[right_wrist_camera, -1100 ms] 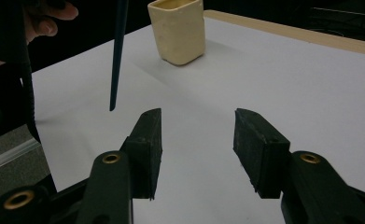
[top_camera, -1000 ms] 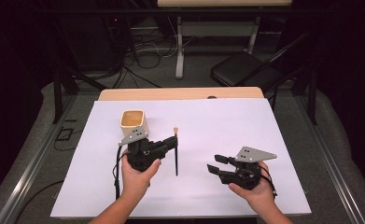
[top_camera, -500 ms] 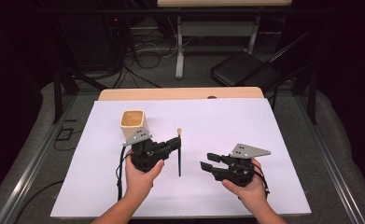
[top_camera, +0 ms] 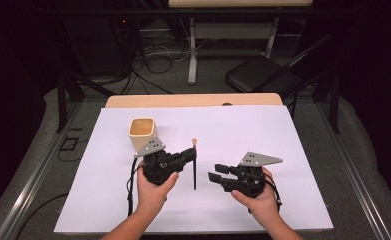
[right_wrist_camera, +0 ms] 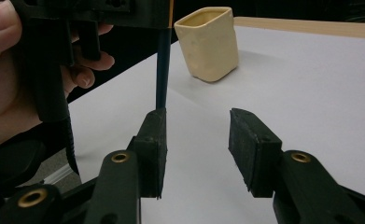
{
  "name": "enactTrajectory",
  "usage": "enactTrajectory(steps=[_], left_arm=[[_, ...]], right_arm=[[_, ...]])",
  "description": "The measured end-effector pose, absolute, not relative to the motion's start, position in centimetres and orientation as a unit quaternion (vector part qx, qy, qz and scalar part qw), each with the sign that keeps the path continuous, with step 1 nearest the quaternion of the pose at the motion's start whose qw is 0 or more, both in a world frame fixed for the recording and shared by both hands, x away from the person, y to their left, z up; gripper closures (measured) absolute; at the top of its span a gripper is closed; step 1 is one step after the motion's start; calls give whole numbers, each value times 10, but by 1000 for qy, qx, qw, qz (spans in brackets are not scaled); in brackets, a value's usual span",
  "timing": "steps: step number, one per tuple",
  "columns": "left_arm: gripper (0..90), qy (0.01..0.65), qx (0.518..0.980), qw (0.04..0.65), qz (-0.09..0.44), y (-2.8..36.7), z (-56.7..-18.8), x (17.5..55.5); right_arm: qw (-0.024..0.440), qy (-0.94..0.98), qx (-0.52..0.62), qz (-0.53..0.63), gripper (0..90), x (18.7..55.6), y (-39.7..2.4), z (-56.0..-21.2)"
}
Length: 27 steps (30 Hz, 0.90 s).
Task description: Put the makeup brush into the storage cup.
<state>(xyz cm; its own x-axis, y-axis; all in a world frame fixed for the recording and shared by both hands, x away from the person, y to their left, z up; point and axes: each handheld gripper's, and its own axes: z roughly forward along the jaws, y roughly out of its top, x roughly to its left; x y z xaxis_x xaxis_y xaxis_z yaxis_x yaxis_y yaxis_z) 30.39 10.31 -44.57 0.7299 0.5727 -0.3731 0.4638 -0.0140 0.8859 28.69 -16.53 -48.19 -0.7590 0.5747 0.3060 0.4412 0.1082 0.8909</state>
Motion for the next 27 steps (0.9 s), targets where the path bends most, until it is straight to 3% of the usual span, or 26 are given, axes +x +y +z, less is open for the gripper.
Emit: enactTrajectory(steps=[27], left_arm=[[839, 357, 712, 603, 38, 90, -452, 303]], right_arm=[[10, 732, 354, 582, 654, 295, -151, -483]])
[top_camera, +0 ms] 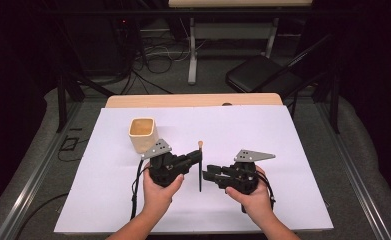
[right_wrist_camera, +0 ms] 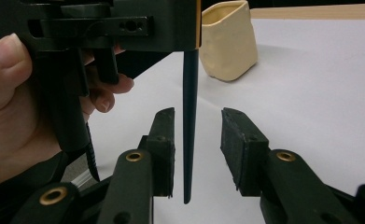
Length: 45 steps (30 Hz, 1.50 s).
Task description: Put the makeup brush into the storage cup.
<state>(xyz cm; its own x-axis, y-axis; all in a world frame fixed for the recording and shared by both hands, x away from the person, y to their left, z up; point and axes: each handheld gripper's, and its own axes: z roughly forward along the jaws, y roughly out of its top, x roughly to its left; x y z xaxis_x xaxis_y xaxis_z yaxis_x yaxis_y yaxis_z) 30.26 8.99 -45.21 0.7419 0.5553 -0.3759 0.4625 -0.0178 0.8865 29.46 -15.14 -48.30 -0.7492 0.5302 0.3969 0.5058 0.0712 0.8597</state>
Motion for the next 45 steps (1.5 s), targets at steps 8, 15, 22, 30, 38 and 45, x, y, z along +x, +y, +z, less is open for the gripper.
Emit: enactTrajectory(steps=[8, 15, 22, 30, 38, 45], left_arm=[[839, 355, 712, 604, 38, 87, -454, 302], [839, 353, 712, 606, 34, 85, -454, 302], [839, 351, 713, 606, 33, 83, -455, 300], [839, 348, 714, 607, 31, 82, -454, 299], [839, 347, 714, 608, 32, 81, -455, 299], [839, 347, 715, 607, 32, 80, -455, 298]], right_arm=[[2, 734, 353, 580, 672, 295, -149, -485], [1, 732, 355, 581, 693, 296, -147, -486], [-2, 731, 359, 581, 726, 297, -147, -487], [-3, 731, 359, 581, 756, 297, -146, -487], [-6, 731, 360, 580, 782, 298, -146, -488], [-14, 730, 360, 580, 820, 297, -146, -488]])
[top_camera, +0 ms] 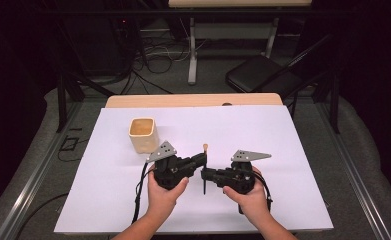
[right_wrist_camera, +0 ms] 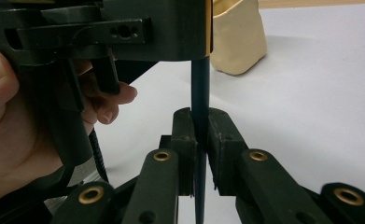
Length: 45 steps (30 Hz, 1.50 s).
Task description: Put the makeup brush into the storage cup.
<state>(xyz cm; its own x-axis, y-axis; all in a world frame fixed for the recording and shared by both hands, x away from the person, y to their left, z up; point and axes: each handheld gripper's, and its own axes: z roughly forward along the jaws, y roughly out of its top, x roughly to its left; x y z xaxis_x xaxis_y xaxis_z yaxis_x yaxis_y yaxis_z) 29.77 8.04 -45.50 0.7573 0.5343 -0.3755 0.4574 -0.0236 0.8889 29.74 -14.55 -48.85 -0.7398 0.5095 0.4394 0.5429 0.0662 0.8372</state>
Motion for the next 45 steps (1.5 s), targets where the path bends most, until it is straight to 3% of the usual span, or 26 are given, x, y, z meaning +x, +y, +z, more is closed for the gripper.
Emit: enactTrajectory(steps=[16, 30, 45], left_arm=[[835, 347, 716, 605, 26, 81, -455, 299], [630, 339, 725, 599, 32, 82, -455, 297], [616, 336, 733, 591, 31, 84, -455, 296]], right_arm=[[17, -732, -360, -579, 832, 297, -146, -488], [-5, -746, -350, -567, 833, 294, -149, -485], [-42, -772, -330, -542, 833, 289, -148, -482]])
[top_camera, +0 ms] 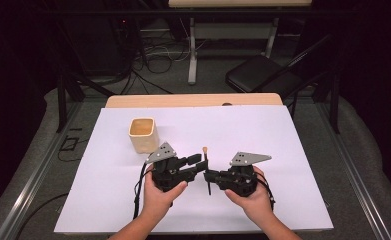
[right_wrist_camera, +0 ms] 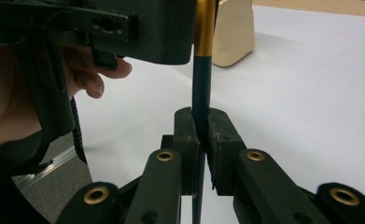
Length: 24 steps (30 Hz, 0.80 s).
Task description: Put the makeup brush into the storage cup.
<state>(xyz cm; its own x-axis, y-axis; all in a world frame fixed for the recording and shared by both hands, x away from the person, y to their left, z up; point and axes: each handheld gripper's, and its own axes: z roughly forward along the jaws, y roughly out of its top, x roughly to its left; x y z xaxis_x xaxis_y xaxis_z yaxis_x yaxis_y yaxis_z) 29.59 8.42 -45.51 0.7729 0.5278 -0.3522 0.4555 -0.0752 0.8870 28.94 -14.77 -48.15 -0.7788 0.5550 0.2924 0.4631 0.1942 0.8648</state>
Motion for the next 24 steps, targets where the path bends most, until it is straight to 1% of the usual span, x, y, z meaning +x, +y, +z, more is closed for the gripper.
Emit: enactTrajectory(steps=[10, 24], left_arm=[[679, 337, 734, 589, 24, 85, -454, 296], [743, 340, 737, 584, 16, 86, -453, 295]], right_arm=[[59, 786, 314, 529, 833, 286, -142, -481], [63, 792, 307, 524, 833, 285, -138, -482]])
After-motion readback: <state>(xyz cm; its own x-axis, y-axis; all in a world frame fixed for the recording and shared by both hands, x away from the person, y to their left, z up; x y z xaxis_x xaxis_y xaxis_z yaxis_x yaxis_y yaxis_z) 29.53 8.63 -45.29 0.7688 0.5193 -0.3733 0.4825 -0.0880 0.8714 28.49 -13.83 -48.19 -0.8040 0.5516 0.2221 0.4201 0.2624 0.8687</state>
